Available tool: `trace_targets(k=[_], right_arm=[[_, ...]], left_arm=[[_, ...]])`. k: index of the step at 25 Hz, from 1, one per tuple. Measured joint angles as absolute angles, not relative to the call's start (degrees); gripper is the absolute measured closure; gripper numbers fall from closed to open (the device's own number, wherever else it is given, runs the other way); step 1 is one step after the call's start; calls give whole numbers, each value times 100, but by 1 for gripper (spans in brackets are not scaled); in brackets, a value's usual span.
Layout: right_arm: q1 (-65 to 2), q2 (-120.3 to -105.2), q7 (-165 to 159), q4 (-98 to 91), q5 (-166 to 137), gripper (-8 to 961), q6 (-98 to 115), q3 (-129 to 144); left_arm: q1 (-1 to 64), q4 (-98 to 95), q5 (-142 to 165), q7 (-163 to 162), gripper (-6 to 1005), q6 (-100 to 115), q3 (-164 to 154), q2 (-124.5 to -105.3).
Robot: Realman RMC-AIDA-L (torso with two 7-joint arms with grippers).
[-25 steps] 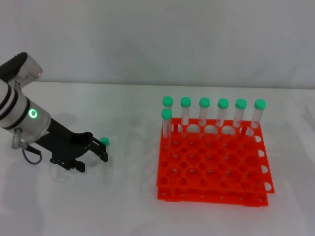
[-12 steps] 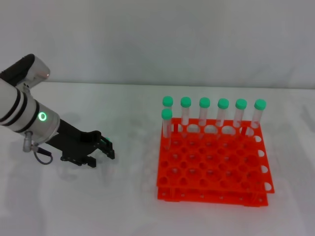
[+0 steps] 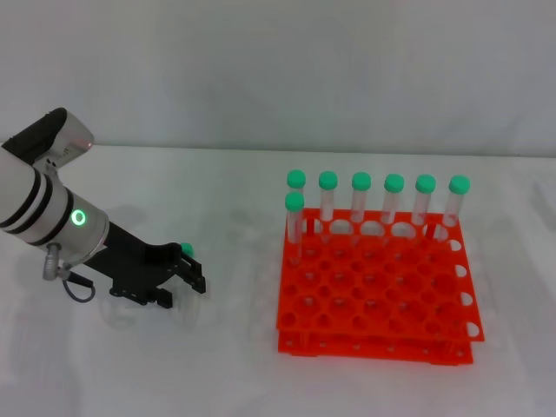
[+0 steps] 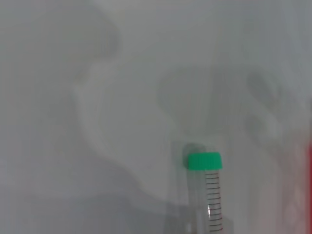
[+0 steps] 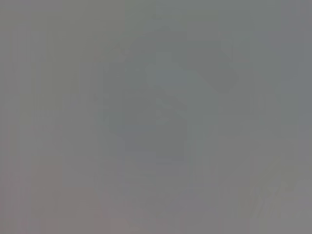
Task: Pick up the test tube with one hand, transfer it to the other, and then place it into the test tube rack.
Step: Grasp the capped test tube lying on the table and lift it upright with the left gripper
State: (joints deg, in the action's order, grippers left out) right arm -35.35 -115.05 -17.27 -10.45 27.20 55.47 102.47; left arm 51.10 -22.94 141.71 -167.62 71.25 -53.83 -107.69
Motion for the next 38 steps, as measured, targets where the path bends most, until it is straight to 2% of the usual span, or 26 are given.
trace_targets(k=[29, 38], right_arm=[[-3590, -11496, -1696, -1046, 2734, 82, 5483, 10089], [-3587, -11496, -1696, -1045, 2733, 82, 5485, 10080]], left_arm=[[4952, -2296, 14162, -16673, 652, 6990, -5352, -10898], [4958, -2295, 14171, -16670, 760, 7040, -5366, -10897]])
